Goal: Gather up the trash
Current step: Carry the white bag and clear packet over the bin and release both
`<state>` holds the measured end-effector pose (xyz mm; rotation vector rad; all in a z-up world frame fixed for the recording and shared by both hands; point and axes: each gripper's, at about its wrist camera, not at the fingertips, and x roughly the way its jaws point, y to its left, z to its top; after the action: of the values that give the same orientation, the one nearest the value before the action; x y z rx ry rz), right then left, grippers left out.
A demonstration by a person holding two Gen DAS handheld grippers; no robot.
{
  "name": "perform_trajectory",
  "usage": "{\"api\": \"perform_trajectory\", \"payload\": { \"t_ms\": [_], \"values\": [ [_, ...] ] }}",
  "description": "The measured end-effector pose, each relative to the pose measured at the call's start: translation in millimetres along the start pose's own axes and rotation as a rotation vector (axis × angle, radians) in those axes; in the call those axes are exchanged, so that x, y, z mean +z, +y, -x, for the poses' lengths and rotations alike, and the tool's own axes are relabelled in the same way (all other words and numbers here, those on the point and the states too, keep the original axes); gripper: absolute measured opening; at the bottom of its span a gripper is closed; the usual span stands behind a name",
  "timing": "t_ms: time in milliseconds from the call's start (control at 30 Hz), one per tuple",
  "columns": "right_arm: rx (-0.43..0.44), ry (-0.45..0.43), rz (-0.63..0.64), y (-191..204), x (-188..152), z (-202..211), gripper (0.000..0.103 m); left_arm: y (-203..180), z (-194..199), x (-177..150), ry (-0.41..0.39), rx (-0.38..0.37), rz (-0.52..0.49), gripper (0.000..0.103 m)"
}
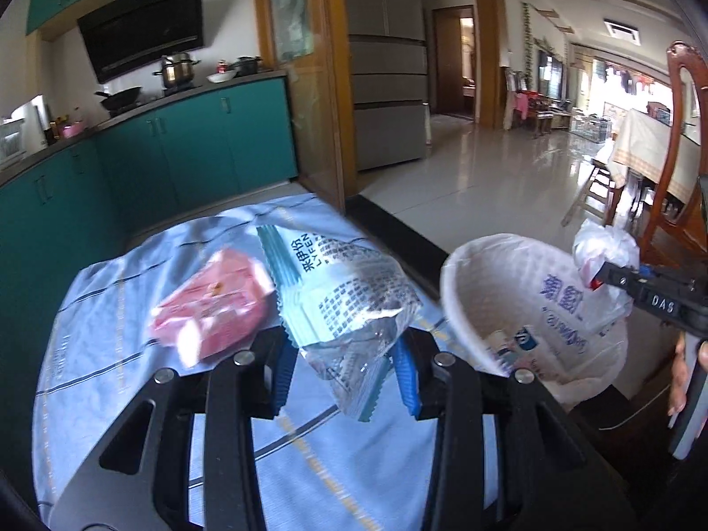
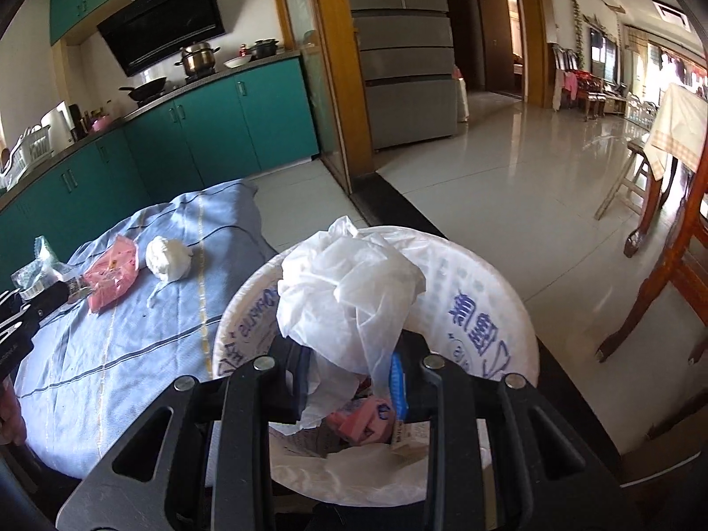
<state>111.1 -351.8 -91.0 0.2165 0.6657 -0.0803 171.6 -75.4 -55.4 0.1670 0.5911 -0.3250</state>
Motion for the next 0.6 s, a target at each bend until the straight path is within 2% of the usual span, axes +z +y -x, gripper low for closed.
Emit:
{"api": "perform_trajectory", "payload": {
  "t_ms": [300,400,433,533,600],
  "values": [
    [-0.056,-0.007,-0.051,-36,-9,18,0.029,-83,-60,21,0.077,-0.212,-0.069,0.04],
    [-0.075,-0.004,-0.06,-43,-12,22,0.029,-110,-76,27,0.087,-0.291,-0.091,0.056],
    [-0.078,-0.005,-0.063,-45,-12,24,0.029,-118,-79,29,0.079,-0.304,-0.103,0.067],
    [-0.08,-0.008,-0.07,-48,-11,27,0.029,-126,-81,32,0.059,-0.301,-0.131,0.085],
    [-0.077,-0.006,-0.064,-46,-10,26,0.029,-120,-77,33,0.041,-0.283,-0.126,0.086]
  ]
}}
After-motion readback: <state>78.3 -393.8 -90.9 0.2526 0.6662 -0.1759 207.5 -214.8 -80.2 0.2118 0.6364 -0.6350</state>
